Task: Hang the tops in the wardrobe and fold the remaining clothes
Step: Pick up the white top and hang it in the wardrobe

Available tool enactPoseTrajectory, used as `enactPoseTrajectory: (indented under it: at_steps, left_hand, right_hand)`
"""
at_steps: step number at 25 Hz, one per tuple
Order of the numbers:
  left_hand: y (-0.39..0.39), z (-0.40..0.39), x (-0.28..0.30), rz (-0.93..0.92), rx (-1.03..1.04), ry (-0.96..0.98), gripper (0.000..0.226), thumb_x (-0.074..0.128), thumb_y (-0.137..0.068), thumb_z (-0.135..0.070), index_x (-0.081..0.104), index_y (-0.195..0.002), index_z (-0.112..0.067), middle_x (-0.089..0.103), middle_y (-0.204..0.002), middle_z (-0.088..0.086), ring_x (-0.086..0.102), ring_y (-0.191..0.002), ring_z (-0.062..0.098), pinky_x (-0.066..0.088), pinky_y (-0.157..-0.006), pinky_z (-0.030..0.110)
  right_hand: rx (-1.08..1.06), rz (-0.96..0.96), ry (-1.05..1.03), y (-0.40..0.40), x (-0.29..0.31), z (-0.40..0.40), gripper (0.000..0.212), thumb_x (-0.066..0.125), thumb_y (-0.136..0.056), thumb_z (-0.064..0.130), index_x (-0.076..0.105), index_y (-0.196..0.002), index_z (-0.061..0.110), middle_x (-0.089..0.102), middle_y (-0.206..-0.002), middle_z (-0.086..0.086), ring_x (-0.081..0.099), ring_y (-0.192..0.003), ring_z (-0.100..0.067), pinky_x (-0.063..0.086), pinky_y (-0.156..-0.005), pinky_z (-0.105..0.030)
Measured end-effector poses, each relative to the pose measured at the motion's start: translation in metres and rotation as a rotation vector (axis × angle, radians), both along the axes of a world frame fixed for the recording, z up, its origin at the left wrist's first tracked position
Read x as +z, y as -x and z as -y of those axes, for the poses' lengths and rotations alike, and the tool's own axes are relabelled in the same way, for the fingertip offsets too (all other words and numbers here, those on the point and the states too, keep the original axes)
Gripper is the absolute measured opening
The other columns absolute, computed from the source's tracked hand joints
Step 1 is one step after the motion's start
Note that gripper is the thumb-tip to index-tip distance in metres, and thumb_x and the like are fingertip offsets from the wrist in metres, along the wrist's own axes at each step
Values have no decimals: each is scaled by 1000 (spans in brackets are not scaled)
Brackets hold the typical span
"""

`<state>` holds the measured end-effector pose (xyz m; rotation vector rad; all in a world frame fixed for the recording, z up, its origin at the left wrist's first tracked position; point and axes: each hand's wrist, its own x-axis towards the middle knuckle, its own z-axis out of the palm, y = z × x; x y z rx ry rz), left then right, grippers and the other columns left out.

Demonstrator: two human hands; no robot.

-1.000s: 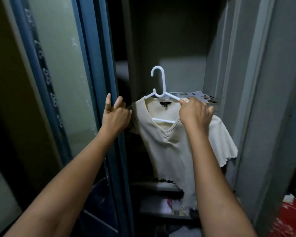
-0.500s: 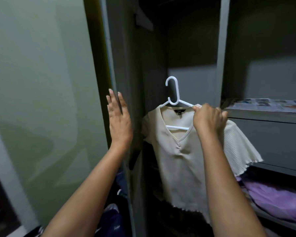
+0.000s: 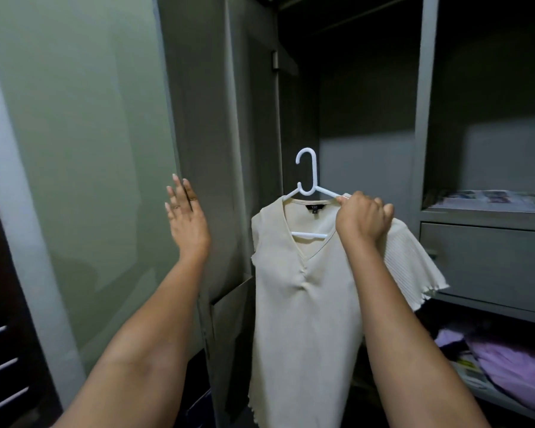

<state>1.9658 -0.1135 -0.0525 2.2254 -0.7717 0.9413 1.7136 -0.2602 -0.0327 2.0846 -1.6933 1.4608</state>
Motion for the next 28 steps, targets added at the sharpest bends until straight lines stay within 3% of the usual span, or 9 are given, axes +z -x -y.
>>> enactPoseTrajectory:
  at_steps: [3, 5, 9, 12, 17, 22, 28]
  left_hand:
    - [14, 16, 8, 61, 47, -10, 94, 49, -90, -1, -30, -141, -5, -26, -156, 9, -16, -145, 31, -3, -119, 47]
    - [41, 38, 13, 109, -55, -26, 107, 60, -84, -17, -30, -142, -7, -30, -154, 6, -20, -145, 29, -14, -116, 45]
    - [102, 104, 30, 244, -332, -35, 101, 53, -84, -7, -28, -144, -9, -27, -156, 7, -24, -143, 27, -5, -119, 46]
    - [150, 148, 57, 269, -504, -26, 98, 54, -90, -19, -25, -146, -10, -27, -156, 7, -25, -143, 28, -10, -117, 45]
    - [222, 222, 116, 318, -752, 54, 97, 57, -86, -20, -15, -150, -9, -19, -158, 7, -21, -144, 26, -9, -117, 44]
    - [268, 309, 163, 333, -878, 86, 84, 46, -94, -34, -9, -151, -8, -14, -159, 8, -17, -146, 26, -7, -118, 43]
    - [294, 439, 224, 446, -868, 204, 83, 42, -96, -43, -10, -151, -7, -15, -159, 9, -14, -146, 26, -6, -118, 41]
  right_hand:
    - [-52, 7, 14, 12, 6, 2, 38, 39, -101, 38, 63, -103, 8, 68, -105, -12, 55, -104, -27, 27, -89, -36]
    - [-92, 22, 18, 30, 16, 3, 37, 40, -101, 38, 62, -104, 9, 68, -106, -12, 56, -104, -27, 27, -90, -36]
    - [-244, 58, 70, 92, 50, 7, 29, 45, -98, 37, 57, -107, 11, 68, -105, -12, 58, -103, -29, 30, -89, -36]
    - [-378, 46, 119, 150, 97, 11, 27, 44, -98, 35, 61, -108, 17, 68, -104, -11, 58, -103, -28, 31, -90, -36]
    - [-652, 36, 264, 225, 196, 37, 23, 46, -99, 27, 64, -105, 14, 68, -100, -11, 59, -98, -28, 31, -92, -36]
    - [-812, -27, 342, 253, 270, 101, 22, 44, -98, 12, 65, -102, 10, 68, -103, -12, 60, -99, -29, 32, -93, -35]
    - [-927, -93, 384, 290, 333, 227, 25, 44, -89, -1, 65, -97, 10, 67, -98, -11, 61, -94, -28, 34, -89, -35]
